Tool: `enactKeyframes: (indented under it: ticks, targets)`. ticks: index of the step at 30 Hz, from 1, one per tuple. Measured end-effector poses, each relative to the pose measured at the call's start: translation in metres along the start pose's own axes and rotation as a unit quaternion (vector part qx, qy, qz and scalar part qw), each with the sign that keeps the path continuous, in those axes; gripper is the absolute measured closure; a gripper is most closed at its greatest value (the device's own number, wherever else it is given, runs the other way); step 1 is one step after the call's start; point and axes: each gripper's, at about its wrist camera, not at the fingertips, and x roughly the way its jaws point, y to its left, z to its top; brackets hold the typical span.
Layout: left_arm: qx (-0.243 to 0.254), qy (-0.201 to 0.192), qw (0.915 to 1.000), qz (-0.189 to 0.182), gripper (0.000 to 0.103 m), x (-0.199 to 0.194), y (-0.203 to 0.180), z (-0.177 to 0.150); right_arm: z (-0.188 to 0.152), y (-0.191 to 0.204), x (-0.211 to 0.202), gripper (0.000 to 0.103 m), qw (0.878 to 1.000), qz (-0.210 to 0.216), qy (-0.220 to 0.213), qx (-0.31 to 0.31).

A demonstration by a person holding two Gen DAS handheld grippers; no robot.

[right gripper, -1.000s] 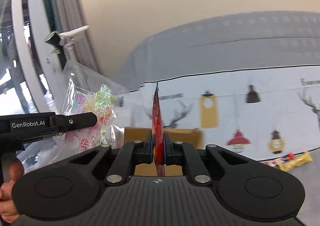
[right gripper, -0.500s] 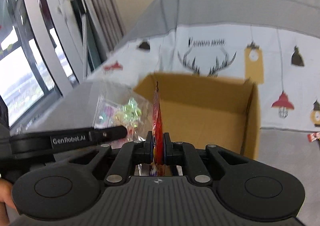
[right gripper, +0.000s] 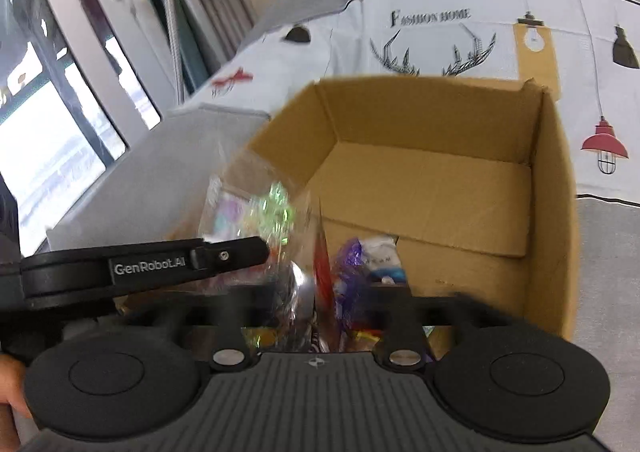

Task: Organize snacks
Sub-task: 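Carry the candy bag and red packet over the box and open both tools, then grasp the red-and-white stick with the left tool while the right grasps the yellow bar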

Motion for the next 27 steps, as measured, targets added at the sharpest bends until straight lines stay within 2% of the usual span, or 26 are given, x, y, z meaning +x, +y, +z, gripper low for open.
enactKeyframes:
  ticks: [1,2,4,5,6,7,12,14,17,19,22,23,24,25,27]
  targets:
    - [0.002,-0.004,1.0,0.002,0.034,-0.004,-0.005,0.004,0.002,-0.003,-0.007,0.013,1.0,-0.003,-0.016,0.0]
    - [0.011,-0.014,0.9998,0.007,0.018,-0.01,-0.013,0.007,0.003,-0.008,-0.016,0.008,0.999,0.005,-0.034,0.004]
    - [0.039,-0.045,0.9981,0.014,0.01,-0.023,-0.034,0.011,0.006,-0.019,-0.03,0.008,0.998,0.011,-0.052,0.015]
    - [0.053,-0.057,0.9969,0.014,0.003,-0.028,-0.047,0.012,0.008,-0.025,-0.037,0.007,0.998,0.005,-0.06,0.019]
    - [0.063,-0.064,0.9959,0.012,0.0,-0.032,-0.058,0.012,0.008,-0.032,-0.043,0.005,0.997,-0.004,-0.069,0.024]
    - [0.071,-0.069,0.995,0.007,0.0,-0.033,-0.07,0.012,0.008,-0.04,-0.05,0.001,0.996,-0.014,-0.081,0.03]
    - [0.134,-0.074,0.9878,-0.03,0.0,-0.015,-0.144,0.006,0.004,-0.097,-0.082,0.001,0.987,-0.068,-0.131,0.067]
    - [0.164,-0.076,0.9823,-0.047,0.0,0.0,-0.175,0.0,0.004,-0.13,-0.093,0.001,0.982,-0.089,-0.145,0.078]
    - [0.201,-0.089,0.9723,-0.079,0.0,0.032,-0.22,-0.012,0.0,-0.193,-0.112,0.001,0.968,-0.146,-0.169,0.116]
    - [0.221,-0.066,0.9682,-0.097,0.0,0.062,-0.245,-0.019,-0.005,-0.241,-0.122,0.001,0.957,-0.162,-0.179,0.158]
    - [0.243,-0.032,0.9643,-0.101,0.001,0.118,-0.281,-0.031,-0.016,-0.295,-0.124,0.001,0.946,-0.186,-0.188,0.19]
    - [0.251,-0.023,0.9626,-0.1,0.005,0.134,-0.288,-0.036,-0.019,-0.31,-0.121,0.001,0.943,-0.194,-0.185,0.195]
    - [0.264,-0.008,0.9592,-0.101,0.013,0.156,-0.299,-0.041,-0.02,-0.323,-0.116,0.001,0.943,-0.199,-0.18,0.198]
    - [0.278,0.003,0.9549,-0.103,0.019,0.174,-0.308,-0.046,-0.022,-0.334,-0.11,0.004,0.943,-0.204,-0.173,0.2]
    - [0.312,0.023,0.9437,-0.106,0.037,0.209,-0.325,-0.057,-0.025,-0.353,-0.096,0.012,0.946,-0.201,-0.16,0.196]
